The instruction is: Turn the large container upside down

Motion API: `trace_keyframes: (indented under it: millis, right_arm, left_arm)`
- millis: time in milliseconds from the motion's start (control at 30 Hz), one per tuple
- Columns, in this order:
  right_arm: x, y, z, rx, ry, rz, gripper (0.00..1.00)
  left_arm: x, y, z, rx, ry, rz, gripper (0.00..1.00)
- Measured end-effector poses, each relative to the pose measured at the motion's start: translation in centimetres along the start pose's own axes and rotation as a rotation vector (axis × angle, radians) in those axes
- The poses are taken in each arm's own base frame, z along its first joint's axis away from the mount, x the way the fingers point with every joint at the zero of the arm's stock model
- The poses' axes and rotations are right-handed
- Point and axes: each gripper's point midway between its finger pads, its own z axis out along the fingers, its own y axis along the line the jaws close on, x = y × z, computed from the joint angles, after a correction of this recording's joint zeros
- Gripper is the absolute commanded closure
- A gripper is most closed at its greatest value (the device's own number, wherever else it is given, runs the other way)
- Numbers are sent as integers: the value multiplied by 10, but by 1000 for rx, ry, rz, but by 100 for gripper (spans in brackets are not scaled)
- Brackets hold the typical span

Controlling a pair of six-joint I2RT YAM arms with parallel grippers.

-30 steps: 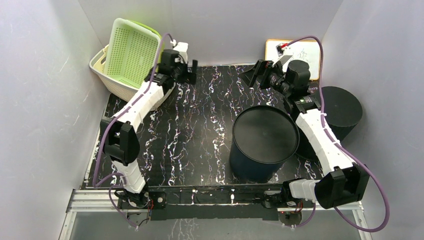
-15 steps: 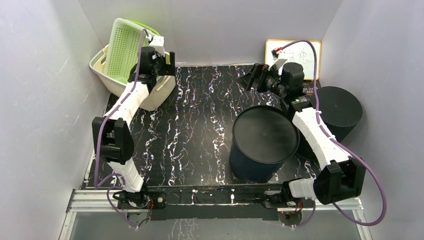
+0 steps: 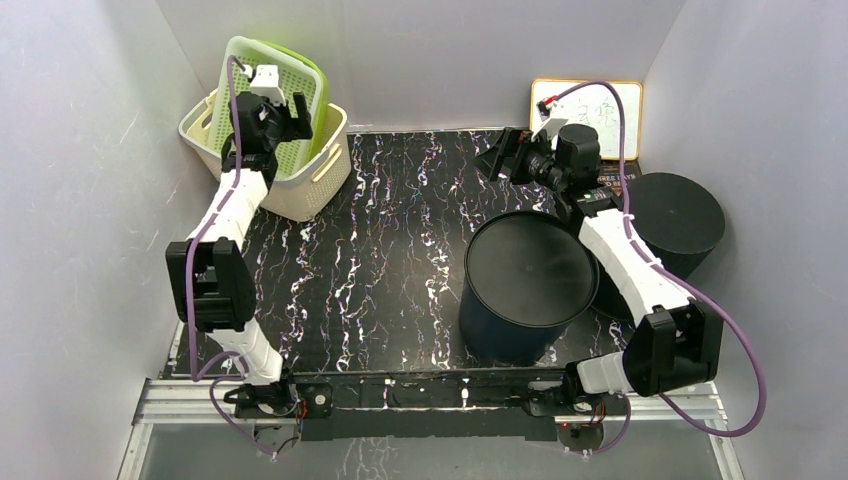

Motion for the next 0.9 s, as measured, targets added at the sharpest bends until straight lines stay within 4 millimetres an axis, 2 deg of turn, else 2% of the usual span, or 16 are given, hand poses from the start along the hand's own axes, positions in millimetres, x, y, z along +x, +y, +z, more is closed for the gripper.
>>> trace_keyframes:
  millis: [133, 333, 433, 633, 900]
  right_arm:
    - [4, -4, 4, 6, 11, 6, 2]
    - [13, -11, 12, 17, 36, 15, 2]
    - [15, -14, 14, 20, 43, 17, 2]
    - [17, -15, 15, 22, 46, 15, 2]
    - [26, -22, 22, 32, 72, 27, 2]
  left_arm:
    - [3, 7, 11, 24, -20, -18, 24]
    - [32, 5, 38, 123, 2, -93, 25]
    - [42, 2, 43, 198, 13, -140, 26]
    - [35, 9, 45, 257, -12, -171, 35]
    - [32, 2, 62, 335, -21, -161, 32]
